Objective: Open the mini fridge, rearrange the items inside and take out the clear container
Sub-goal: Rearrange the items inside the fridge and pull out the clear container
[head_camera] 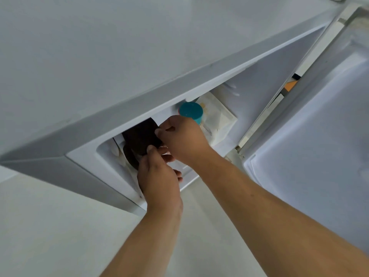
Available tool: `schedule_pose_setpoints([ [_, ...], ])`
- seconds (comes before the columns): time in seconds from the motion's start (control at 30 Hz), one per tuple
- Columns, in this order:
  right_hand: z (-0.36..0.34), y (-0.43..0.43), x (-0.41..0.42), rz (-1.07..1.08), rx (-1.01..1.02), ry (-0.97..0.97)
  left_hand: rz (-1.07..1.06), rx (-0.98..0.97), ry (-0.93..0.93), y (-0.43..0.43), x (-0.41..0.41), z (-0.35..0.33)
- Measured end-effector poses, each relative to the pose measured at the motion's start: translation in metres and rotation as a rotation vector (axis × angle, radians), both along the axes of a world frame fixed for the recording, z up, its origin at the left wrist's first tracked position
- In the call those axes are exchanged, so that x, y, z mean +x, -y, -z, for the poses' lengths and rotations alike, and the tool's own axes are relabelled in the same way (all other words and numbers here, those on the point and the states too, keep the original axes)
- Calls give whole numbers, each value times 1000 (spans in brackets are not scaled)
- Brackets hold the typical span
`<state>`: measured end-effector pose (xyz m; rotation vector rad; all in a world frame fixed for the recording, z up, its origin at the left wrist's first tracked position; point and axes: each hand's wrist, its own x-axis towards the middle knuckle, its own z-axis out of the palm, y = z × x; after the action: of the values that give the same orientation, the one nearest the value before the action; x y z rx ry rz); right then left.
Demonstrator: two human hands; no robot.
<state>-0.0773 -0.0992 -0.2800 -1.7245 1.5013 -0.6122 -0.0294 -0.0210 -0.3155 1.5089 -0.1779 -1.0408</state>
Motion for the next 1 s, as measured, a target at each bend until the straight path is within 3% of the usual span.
schedule_pose_setpoints([
  [0.3, 3, 13, -44, 132, -6, 3, 151, -61, -17, 23, -33, 2],
  [0.7, 62, 28, -24, 61, 43, -406, 141, 24, -288, 35, -26, 60],
  [0.9, 80, 27, -14, 60, 32, -464, 135, 36, -313, 36, -18, 81],
  [1.0, 82, 24, -16, 13, -24, -490, 198, 38, -212, 37, -12, 86],
])
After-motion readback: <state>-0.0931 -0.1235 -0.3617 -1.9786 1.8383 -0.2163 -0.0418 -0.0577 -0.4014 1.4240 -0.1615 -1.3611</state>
